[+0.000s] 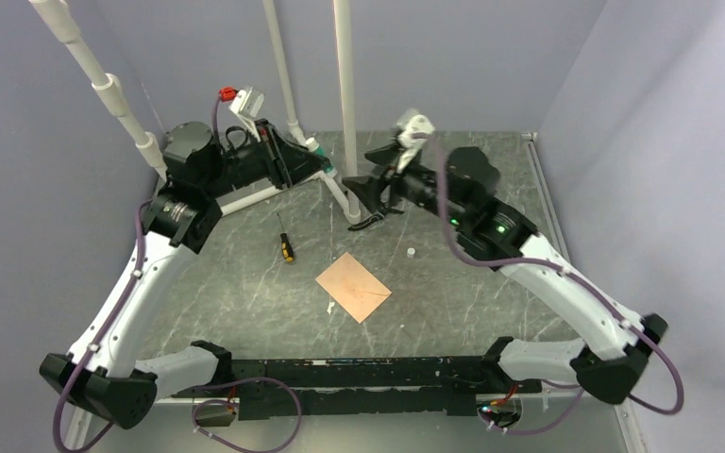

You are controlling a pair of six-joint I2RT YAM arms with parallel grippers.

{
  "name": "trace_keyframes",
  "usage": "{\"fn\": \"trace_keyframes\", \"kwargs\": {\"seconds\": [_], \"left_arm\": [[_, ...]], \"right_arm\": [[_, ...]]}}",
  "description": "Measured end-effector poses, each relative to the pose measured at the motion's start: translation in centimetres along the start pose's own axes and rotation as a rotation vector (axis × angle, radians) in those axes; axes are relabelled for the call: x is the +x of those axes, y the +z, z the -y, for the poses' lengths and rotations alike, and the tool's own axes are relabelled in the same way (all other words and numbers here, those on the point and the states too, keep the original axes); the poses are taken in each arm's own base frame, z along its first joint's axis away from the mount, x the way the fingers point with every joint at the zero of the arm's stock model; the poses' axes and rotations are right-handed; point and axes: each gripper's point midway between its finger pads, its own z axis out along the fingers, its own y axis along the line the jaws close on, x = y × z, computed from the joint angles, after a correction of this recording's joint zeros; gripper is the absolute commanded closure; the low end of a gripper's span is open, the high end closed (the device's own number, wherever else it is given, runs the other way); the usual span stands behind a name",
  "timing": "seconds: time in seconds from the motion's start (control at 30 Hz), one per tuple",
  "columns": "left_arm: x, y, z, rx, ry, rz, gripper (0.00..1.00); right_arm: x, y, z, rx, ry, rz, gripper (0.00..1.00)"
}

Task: Place the letter into the envelope and seal it

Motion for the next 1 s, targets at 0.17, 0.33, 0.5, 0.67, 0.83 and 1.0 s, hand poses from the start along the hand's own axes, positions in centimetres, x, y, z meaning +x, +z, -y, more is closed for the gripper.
{"fn": "trace_keyframes", "kwargs": {"seconds": [0.17, 0.33, 0.5, 0.67, 0.83, 1.0], "left_arm": [[0.1, -1.9, 4.3, 0.211, 0.224, -0.005, 0.97], [0.5, -2.8, 7.2, 0.392, 0.33, -0.028, 0.98], [1.0, -2.9, 8.1, 0.494, 0.344, -0.063, 0.98], [1.2, -3.1, 8.8, 0.552, 0.337, -0.079, 0.98], [1.2, -3.4, 9.3, 0.576, 0.338, -0.082, 0.97], [1.1, -3.4, 9.3, 0.578, 0.347, -0.08, 0.98]], "right_arm": [[-2.3, -3.6, -1.8, -0.106, 0.139, 0.098, 0.31], [-2.8, -3.7, -4.5, -0.252, 0.195, 0.109, 0.29], [-1.4, -2.3, -6.0, -0.352, 0.238, 0.05, 0.33], [-1.1, -1.7, -6.7, -0.397, 0.261, 0.031, 0.45], [-2.8, -1.6, -7.2, -0.436, 0.259, 0.062, 0.46], [-3.3, -1.7, -7.5, -0.459, 0.263, 0.069, 0.78]]}}
